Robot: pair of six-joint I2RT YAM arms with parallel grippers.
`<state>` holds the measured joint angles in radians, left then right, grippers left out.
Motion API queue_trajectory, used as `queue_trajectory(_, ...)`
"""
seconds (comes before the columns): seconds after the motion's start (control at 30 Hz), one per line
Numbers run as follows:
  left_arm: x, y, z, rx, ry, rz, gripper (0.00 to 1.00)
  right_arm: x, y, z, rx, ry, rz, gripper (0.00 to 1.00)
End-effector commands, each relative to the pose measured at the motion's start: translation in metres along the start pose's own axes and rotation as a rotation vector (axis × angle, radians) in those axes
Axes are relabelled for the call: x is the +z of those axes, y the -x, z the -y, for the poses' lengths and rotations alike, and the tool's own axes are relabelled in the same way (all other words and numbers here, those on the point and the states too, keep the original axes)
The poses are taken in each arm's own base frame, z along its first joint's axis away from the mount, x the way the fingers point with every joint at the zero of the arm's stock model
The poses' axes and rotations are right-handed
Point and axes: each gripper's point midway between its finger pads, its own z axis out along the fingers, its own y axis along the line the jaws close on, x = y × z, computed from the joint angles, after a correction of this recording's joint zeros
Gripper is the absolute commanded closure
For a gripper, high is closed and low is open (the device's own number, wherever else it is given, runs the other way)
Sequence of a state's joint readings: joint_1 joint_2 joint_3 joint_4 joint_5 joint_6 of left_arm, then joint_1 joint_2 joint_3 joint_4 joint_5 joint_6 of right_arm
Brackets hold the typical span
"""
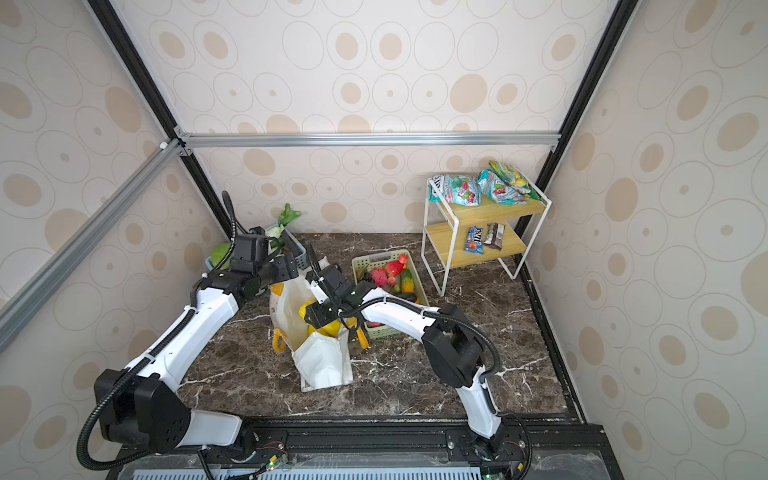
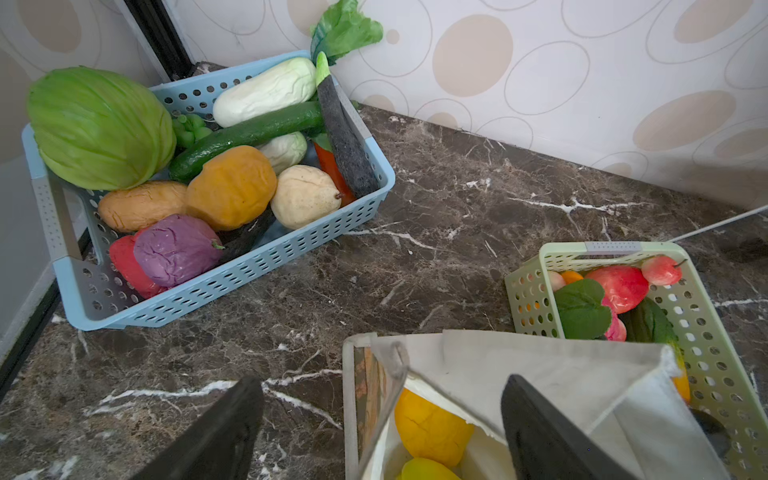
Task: Place the food into the grocery bag and tie it
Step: 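Lower the yellow pepper into the bag and open the right gripper, then raise the open right gripper out of the bag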
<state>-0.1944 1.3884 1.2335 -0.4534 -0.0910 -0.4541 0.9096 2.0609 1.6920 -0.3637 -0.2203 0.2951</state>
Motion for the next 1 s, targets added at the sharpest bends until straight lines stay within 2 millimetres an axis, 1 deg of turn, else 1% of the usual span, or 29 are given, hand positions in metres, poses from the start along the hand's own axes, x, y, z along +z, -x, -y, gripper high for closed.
queue_trajectory(0.0, -0.007, 0.008, -0.002, -0.025, -0.008, 0.03, 0.1, 0.017, -0.015, 0.008, 0.017, -0.028, -0.05, 0.46)
queue_trajectory(0.4, -0.005, 0.007, -0.002, -0.029, -0.013, 0.025, 0.1, 0.04, -0.035, 0.018, 0.036, -0.041, -0.121, 0.45)
queue_trajectory(0.57, -0.004, 0.007, -0.003, -0.034, -0.015, 0.023, 0.1, 0.048, -0.043, 0.022, 0.043, -0.046, -0.149, 0.42)
queue_trajectory(0.67, -0.004, 0.008, -0.003, -0.036, -0.015, 0.025, 0.1, 0.052, -0.047, 0.022, 0.048, -0.042, -0.159, 0.39)
queue_trajectory(0.77, -0.005, 0.008, -0.003, -0.034, -0.013, 0.025, 0.1, 0.053, -0.047, 0.02, 0.05, -0.027, -0.159, 0.35)
queue_trajectory(0.83, -0.005, 0.007, -0.005, -0.033, -0.007, 0.024, 0.1, 0.051, -0.044, 0.018, 0.049, -0.019, -0.15, 0.33)
queue_trajectory(0.9, -0.005, 0.006, -0.006, -0.034, -0.005, 0.024, 0.1, 0.046, -0.04, 0.015, 0.041, -0.013, -0.139, 0.32)
queue_trajectory(0.93, -0.005, 0.006, -0.007, -0.036, -0.003, 0.023, 0.1, 0.042, -0.037, 0.013, 0.037, -0.01, -0.131, 0.29)
queue_trajectory(0.97, -0.005, 0.006, -0.007, -0.037, -0.003, 0.024, 0.1, 0.038, -0.033, 0.011, 0.03, -0.005, -0.123, 0.28)
